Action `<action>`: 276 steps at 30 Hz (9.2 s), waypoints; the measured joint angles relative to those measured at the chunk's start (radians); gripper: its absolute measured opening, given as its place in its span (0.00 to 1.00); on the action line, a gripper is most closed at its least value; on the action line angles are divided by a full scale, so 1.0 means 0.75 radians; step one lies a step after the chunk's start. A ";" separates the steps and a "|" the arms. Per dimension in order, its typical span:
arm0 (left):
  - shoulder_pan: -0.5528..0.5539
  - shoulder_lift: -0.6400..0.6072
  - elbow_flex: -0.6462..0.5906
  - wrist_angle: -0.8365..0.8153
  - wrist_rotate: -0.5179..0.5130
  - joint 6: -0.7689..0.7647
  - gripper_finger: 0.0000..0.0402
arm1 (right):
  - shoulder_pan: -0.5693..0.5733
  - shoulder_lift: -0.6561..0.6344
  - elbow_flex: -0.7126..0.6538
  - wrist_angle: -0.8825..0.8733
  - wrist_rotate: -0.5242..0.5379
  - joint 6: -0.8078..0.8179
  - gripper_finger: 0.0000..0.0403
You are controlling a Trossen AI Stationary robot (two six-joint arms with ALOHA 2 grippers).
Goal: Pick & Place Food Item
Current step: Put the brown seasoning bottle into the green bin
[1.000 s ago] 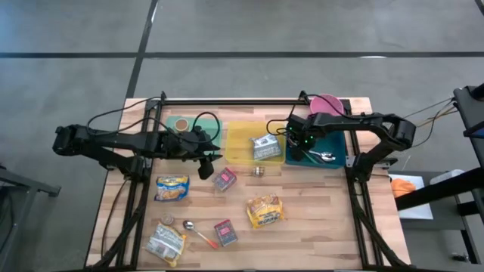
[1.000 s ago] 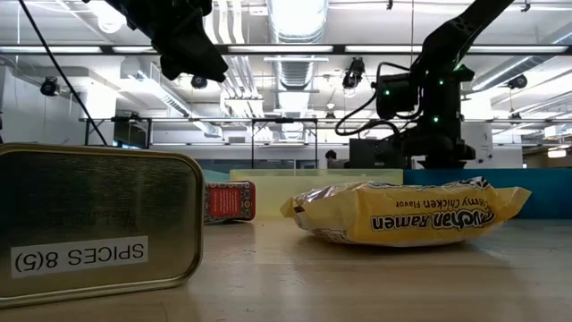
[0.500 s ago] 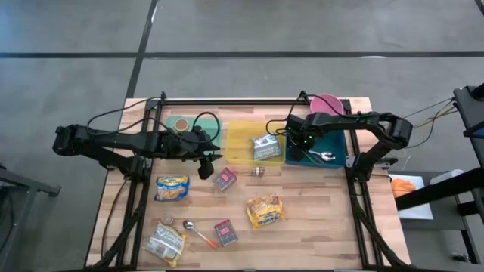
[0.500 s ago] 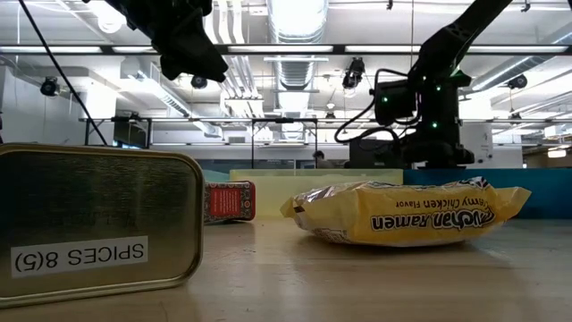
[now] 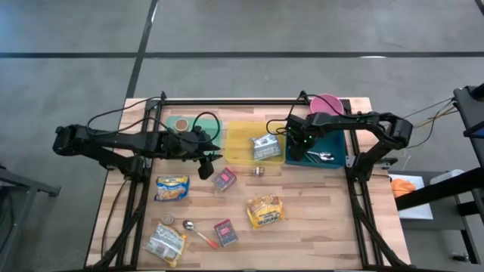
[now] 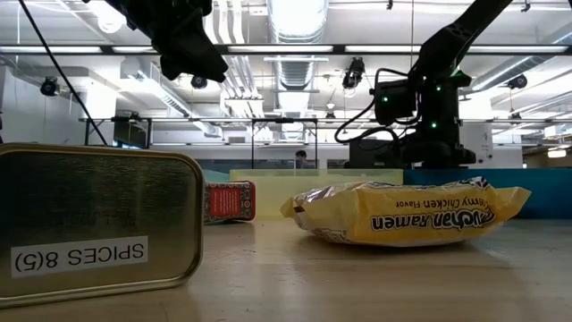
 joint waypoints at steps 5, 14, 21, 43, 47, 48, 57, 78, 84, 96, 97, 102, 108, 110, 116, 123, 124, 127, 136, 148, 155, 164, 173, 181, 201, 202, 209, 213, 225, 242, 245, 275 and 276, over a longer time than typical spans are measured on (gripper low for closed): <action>0.000 0.000 0.000 0.000 0.000 0.000 0.37 | 0.000 -0.001 0.000 -0.001 0.002 0.000 0.48; 0.000 0.000 0.000 0.000 0.000 0.001 0.37 | 0.001 -0.038 0.017 -0.049 -0.004 -0.001 0.62; 0.000 0.000 0.000 0.000 0.000 0.001 0.37 | 0.007 -0.237 0.036 -0.068 -0.006 0.017 0.64; 0.001 0.000 0.001 -0.091 0.039 -0.219 0.37 | 0.813 -0.428 0.036 0.369 0.216 -0.245 0.64; 0.001 0.000 0.001 -0.207 0.045 -0.208 0.37 | 0.824 -0.326 0.081 0.429 0.208 -0.223 0.64; 0.001 0.000 0.001 -0.225 0.045 -0.208 0.37 | 0.823 -0.294 0.101 0.430 0.206 -0.222 0.64; 0.002 0.000 0.001 -0.230 0.045 -0.212 0.37 | 0.819 0.042 0.351 0.304 0.194 -0.366 0.64; 0.005 0.000 0.001 -0.240 0.044 -0.198 0.37 | 0.753 0.381 0.571 0.173 0.171 -0.488 0.64; 0.006 0.000 0.001 -0.240 0.044 -0.198 0.37 | 0.702 0.382 0.540 0.240 0.091 -0.490 0.64; 0.005 0.000 0.001 -0.240 0.044 -0.198 0.37 | 0.647 0.382 0.463 0.328 0.022 -0.495 0.64; 0.005 0.000 0.001 -0.240 0.044 -0.198 0.37 | 0.647 0.382 0.456 0.347 0.011 -0.496 0.64; 0.005 0.000 0.000 -0.240 0.044 -0.198 0.37 | 0.646 0.382 0.420 0.400 -0.012 -0.505 0.64; 0.005 0.000 0.000 -0.240 0.044 -0.198 0.37 | 0.646 0.382 0.418 0.400 -0.013 -0.494 0.64; 0.005 0.000 0.000 -0.240 0.044 -0.198 0.37 | 0.646 0.382 0.418 0.400 -0.013 -0.494 0.60; 0.005 0.000 0.000 -0.240 0.044 -0.198 0.37 | 0.646 0.382 0.418 0.406 -0.013 -0.489 0.43; 0.005 0.000 0.000 -0.240 0.044 -0.198 0.37 | 0.649 0.382 0.403 0.438 -0.072 -0.482 0.43; 0.005 0.000 0.000 -0.240 0.044 -0.198 0.37 | 0.649 0.381 0.398 0.444 -0.074 -0.480 0.43; 0.005 0.000 0.000 -0.240 0.044 -0.198 0.37 | 0.649 0.379 0.380 0.470 -0.080 -0.471 0.44; 0.005 0.000 0.000 -0.240 0.044 -0.198 0.37 | 0.650 0.385 0.334 0.564 -0.089 -0.443 0.62; 0.005 0.000 0.000 -0.240 0.044 -0.187 0.37 | 0.670 0.385 0.329 0.579 -0.073 -0.448 0.46; 0.005 0.000 0.000 -0.240 0.044 -0.187 0.37 | 0.673 0.385 0.330 0.626 -0.083 -0.438 0.66; 0.005 0.000 0.000 -0.240 0.044 -0.187 0.37 | 0.673 0.385 0.332 0.648 -0.084 -0.416 0.83; 0.005 0.000 0.000 -0.240 0.044 -0.187 0.37 | 0.685 0.385 0.333 0.701 -0.083 -0.373 0.84; 0.006 0.000 0.000 -0.240 0.044 -0.187 0.37 | 0.696 0.385 0.332 0.706 -0.069 -0.339 0.84; 0.005 0.000 0.000 -0.240 0.044 -0.188 0.37 | 0.726 0.381 0.330 0.721 0.000 -0.350 0.40; 0.005 0.000 0.000 -0.240 0.044 -0.188 0.37 | 0.726 0.380 0.330 0.720 0.000 -0.350 0.40; 0.005 0.000 0.000 -0.240 0.044 -0.188 0.37 | 0.731 0.374 0.333 0.724 -0.021 -0.350 0.30; 0.005 0.000 0.000 -0.240 0.044 -0.188 0.37 | 0.731 0.376 0.333 0.720 -0.030 -0.340 0.30; 0.005 0.000 0.000 -0.240 0.044 -0.198 0.37 | 0.731 0.381 0.331 0.715 -0.044 -0.277 0.31; 0.005 0.000 -0.001 -0.240 0.044 -0.198 0.37 | 0.740 0.390 0.322 0.738 -0.107 -0.295 0.75; 0.005 0.000 -0.001 -0.240 0.044 -0.198 0.37 | 0.741 0.390 0.322 0.745 -0.109 -0.310 0.79; 0.005 0.000 -0.001 -0.245 0.045 -0.198 0.37 | 0.780 0.504 0.392 0.675 -0.078 -0.345 0.47; 0.005 0.001 -0.001 -0.246 0.045 -0.198 0.37 | 0.781 0.495 0.395 0.666 -0.078 -0.344 0.47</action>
